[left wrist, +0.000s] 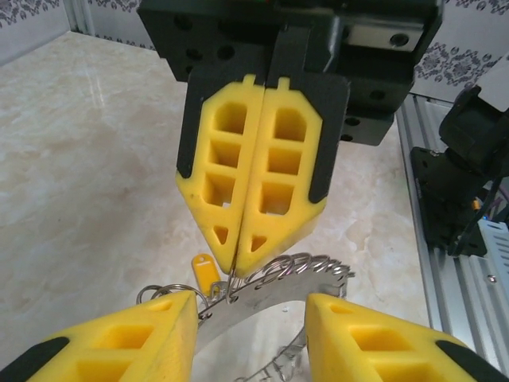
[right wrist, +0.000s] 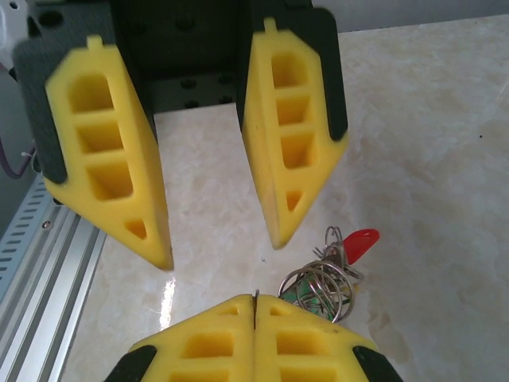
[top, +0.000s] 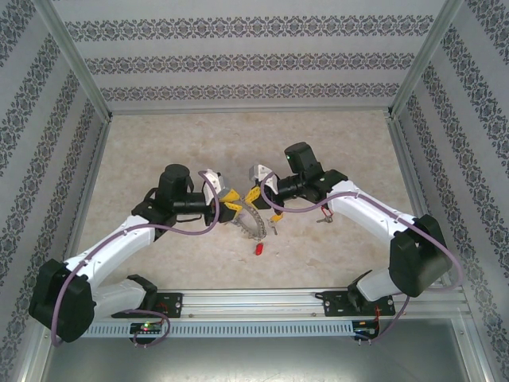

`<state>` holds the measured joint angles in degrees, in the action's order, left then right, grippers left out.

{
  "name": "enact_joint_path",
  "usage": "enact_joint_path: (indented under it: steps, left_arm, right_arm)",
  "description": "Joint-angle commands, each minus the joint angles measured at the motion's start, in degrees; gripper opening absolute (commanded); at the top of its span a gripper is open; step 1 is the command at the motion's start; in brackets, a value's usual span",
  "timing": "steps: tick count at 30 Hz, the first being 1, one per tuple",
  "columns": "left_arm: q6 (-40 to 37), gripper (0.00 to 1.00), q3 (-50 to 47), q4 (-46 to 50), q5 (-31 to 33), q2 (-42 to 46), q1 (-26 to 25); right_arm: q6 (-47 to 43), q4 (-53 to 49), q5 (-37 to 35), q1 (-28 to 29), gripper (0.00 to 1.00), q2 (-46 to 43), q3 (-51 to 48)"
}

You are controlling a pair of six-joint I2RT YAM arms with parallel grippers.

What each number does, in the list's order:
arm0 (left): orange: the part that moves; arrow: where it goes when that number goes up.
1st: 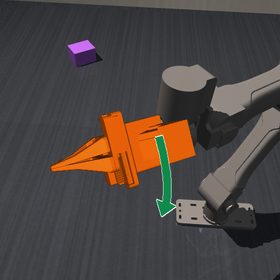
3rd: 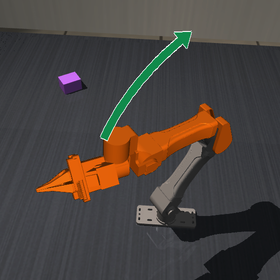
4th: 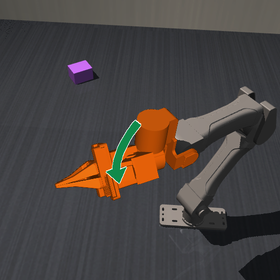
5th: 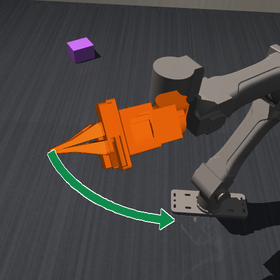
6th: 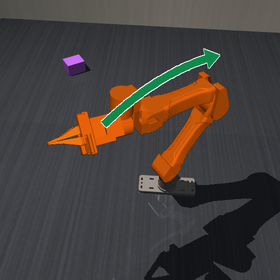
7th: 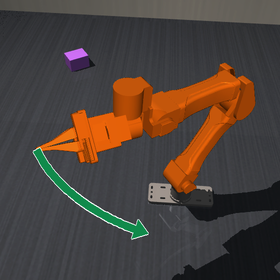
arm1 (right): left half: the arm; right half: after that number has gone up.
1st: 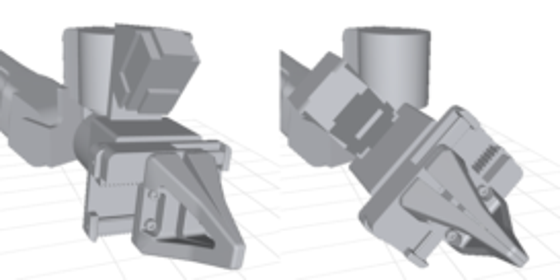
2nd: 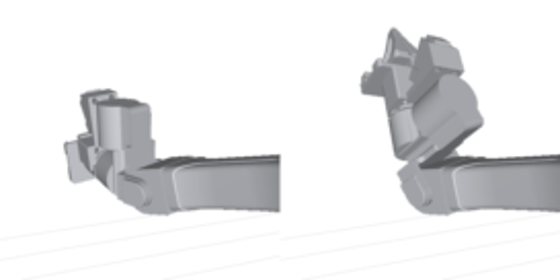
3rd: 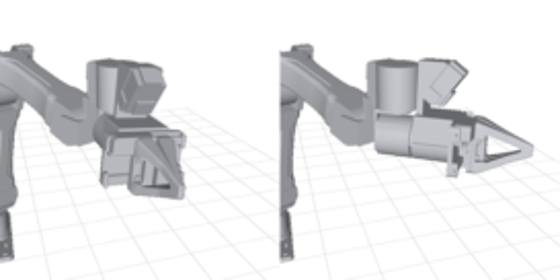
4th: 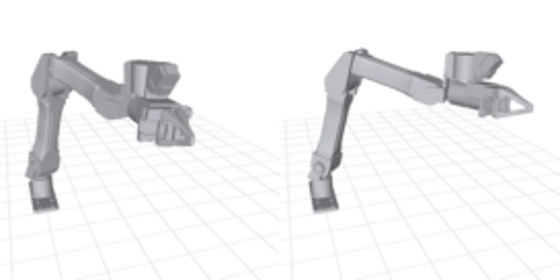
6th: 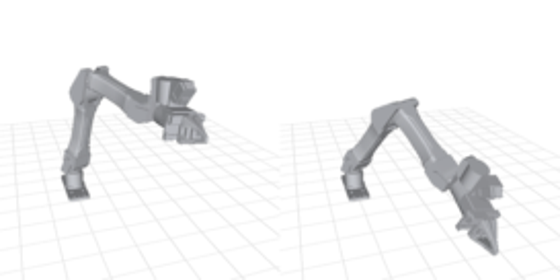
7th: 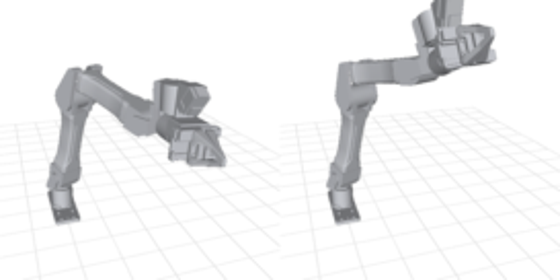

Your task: Put the keys on the keyring

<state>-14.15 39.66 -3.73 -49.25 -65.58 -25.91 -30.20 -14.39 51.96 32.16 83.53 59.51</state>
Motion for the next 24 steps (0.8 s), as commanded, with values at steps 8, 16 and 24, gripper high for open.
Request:
enact_joint_path:
  steps: [8, 16, 24]
  left_arm:
    - [-0.1, 0.35, -3.1, -6.5, 1.6, 0.7, -1.3]
    - [-1.1, 0.32, -3.9, -7.0, 3.6, 0.9, -1.6]
    - [-1.4, 0.31, -3.0, -8.3, 2.0, -0.9, -1.8]
  right_arm:
    - [0.3, 2.9, 2.9, 1.6, 0.00, 0.4, 0.2]
    - [-0.1, 2.6, 3.4, 1.8, 0.00, 0.6, 0.3]
    - [-0.5, 2.8, 4.4, 1.9, 0.00, 0.5, 0.2]
